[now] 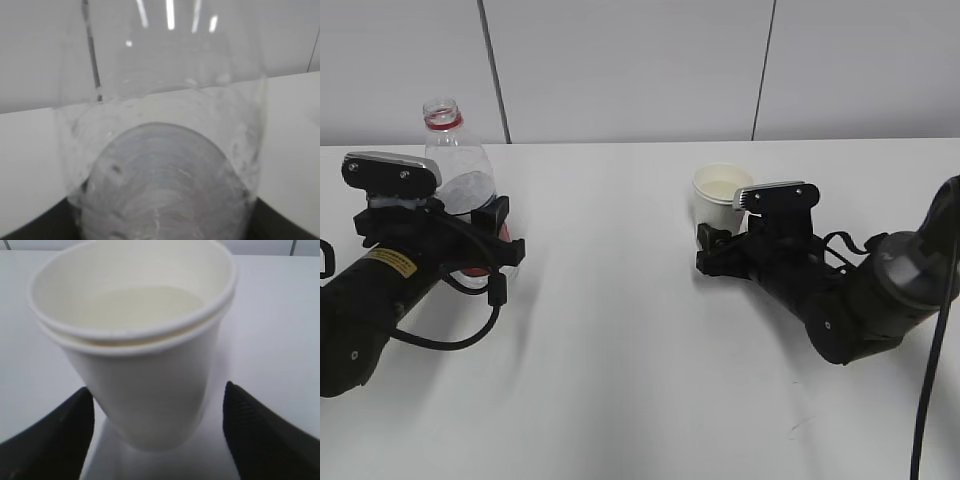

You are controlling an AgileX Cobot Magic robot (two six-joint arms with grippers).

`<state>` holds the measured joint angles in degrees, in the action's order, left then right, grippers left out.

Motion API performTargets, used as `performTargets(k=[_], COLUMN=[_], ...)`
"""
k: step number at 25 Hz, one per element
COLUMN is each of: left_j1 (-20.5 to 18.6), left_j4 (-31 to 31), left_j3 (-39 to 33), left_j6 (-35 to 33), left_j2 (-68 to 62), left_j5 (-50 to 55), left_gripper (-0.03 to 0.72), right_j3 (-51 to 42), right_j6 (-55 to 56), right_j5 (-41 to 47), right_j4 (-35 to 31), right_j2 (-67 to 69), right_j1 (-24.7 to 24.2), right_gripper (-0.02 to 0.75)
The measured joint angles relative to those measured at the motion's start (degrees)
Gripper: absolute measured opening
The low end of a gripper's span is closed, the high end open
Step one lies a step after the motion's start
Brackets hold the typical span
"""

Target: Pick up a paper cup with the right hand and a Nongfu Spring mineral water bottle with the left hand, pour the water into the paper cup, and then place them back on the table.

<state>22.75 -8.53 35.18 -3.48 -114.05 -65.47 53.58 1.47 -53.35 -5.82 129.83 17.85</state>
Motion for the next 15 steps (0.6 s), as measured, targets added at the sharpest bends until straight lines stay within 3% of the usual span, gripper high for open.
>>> performTargets(k=[15], left_j1=[0.0], left_j4=[0.0], left_j3=[0.4], left_j6=[-0.1], left_j2=[0.0], left_j5=[0.3], left_gripper=[0.382], right_j3=[-10.7], right_j6=[0.0], right_j5=[-7.3], right_j4=[0.2], right_j2=[-6.6], right_j1=[0.0], right_gripper=[0.594])
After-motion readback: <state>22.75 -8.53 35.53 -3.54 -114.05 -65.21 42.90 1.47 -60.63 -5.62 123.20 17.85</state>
